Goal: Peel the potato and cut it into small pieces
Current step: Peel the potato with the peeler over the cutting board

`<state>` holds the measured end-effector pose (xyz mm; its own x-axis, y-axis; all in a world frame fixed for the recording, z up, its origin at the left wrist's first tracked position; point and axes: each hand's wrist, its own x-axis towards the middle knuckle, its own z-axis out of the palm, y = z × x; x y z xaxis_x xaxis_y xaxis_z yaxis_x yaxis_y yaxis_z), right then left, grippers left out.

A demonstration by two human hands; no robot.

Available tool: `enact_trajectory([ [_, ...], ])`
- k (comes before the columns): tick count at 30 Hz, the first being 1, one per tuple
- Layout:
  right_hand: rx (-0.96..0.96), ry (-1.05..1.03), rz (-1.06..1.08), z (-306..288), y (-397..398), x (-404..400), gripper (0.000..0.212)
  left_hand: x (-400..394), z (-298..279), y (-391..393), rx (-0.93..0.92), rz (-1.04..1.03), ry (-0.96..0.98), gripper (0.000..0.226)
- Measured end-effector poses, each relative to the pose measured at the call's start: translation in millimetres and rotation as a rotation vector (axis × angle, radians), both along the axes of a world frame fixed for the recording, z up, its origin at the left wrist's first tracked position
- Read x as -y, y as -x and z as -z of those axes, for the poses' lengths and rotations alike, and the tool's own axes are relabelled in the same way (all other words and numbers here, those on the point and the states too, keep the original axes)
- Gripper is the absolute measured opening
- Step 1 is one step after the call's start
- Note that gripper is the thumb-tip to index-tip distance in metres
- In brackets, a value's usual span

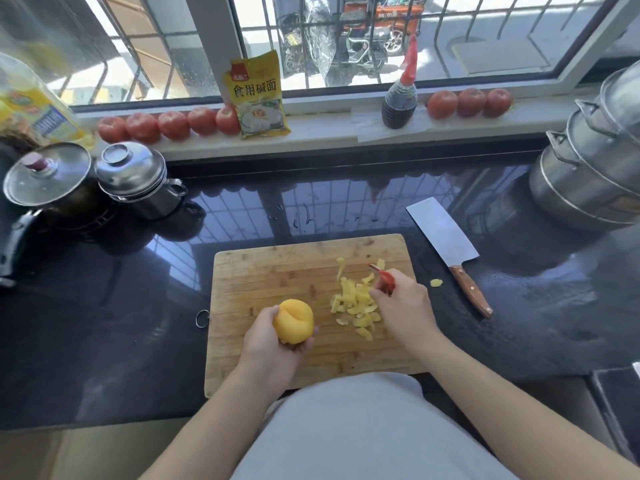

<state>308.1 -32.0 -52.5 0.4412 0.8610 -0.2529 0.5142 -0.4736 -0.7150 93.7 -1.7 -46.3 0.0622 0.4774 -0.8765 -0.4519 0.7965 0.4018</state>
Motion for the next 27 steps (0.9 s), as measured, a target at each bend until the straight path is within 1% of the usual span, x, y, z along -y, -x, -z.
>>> enact_trajectory([
  [2,0.101,0.035,-0.002,12.0,-11.3,-0.5,0.018,0.3,3.1,8.4,0.021,-0.023,0.041,0.040],
  [3,0.164,0.062,-0.033,18.5,-15.2,-1.1,0.015,0.0,4.5,12.0,0.030,-0.030,0.056,0.040],
  [4,0.221,0.114,-0.084,25.0,-18.3,-1.4,0.010,-0.2,5.3,15.8,0.035,-0.033,0.065,0.040],
  [5,0.255,0.187,-0.127,30.7,-20.2,-1.7,0.014,-0.3,6.7,18.9,0.035,-0.034,0.073,0.040],
  [7,0.215,0.313,-0.120,38.0,-24.0,-1.4,0.030,-1.7,8.8,24.7,0.040,-0.033,0.091,0.040],
  [8,0.171,0.325,-0.079,39.4,-26.5,-0.4,0.032,-2.5,9.5,27.1,0.045,-0.032,0.098,0.041],
  [9,0.123,0.303,-0.036,40.3,-29.5,0.4,0.027,-3.5,9.7,29.6,0.046,-0.032,0.101,0.042],
  [11,0.037,0.250,0.019,38.3,-36.8,1.9,0.012,-4.9,9.5,34.3,0.050,-0.037,0.100,0.042],
  [13,-0.037,0.259,0.009,32.5,-44.8,4.5,0.002,-5.1,10.6,39.5,0.050,-0.045,0.110,0.041],
  [14,-0.042,0.282,-0.021,30.4,-48.0,6.6,0.003,-5.0,10.5,41.4,0.052,-0.042,0.114,0.040],
  [15,0.008,0.277,-0.063,28.2,-50.1,7.8,0.004,-5.2,10.0,42.7,0.051,-0.037,0.114,0.038],
  [16,0.118,0.238,-0.112,26.4,-51.4,8.5,0.003,-5.8,9.0,43.7,0.053,-0.032,0.113,0.036],
  [17,0.222,0.172,-0.156,26.4,-51.9,9.9,0.001,-6.3,7.5,43.9,0.054,-0.028,0.113,0.034],
  [18,0.297,0.118,-0.208,28.3,-51.1,12.0,0.004,-6.6,5.8,43.9,0.054,-0.022,0.115,0.033],
  [20,0.379,0.136,-0.310,34.2,-49.2,14.6,0.012,-7.8,5.3,43.1,0.048,-0.012,0.116,0.032],
  [22,0.386,0.156,-0.291,35.4,-47.8,14.2,0.019,-8.6,5.2,41.1,0.042,-0.006,0.124,0.032],
  [24,0.301,0.111,-0.188,29.1,-45.6,10.9,0.026,-9.3,4.6,39.1,0.039,0.007,0.123,0.032],
  [25,0.263,0.111,-0.122,26.9,-45.8,8.6,0.025,-9.8,4.8,38.1,0.039,0.013,0.121,0.032],
  [27,0.275,0.150,-0.080,29.7,-48.8,7.4,0.021,-9.9,5.6,35.8,0.040,0.020,0.121,0.032],
])
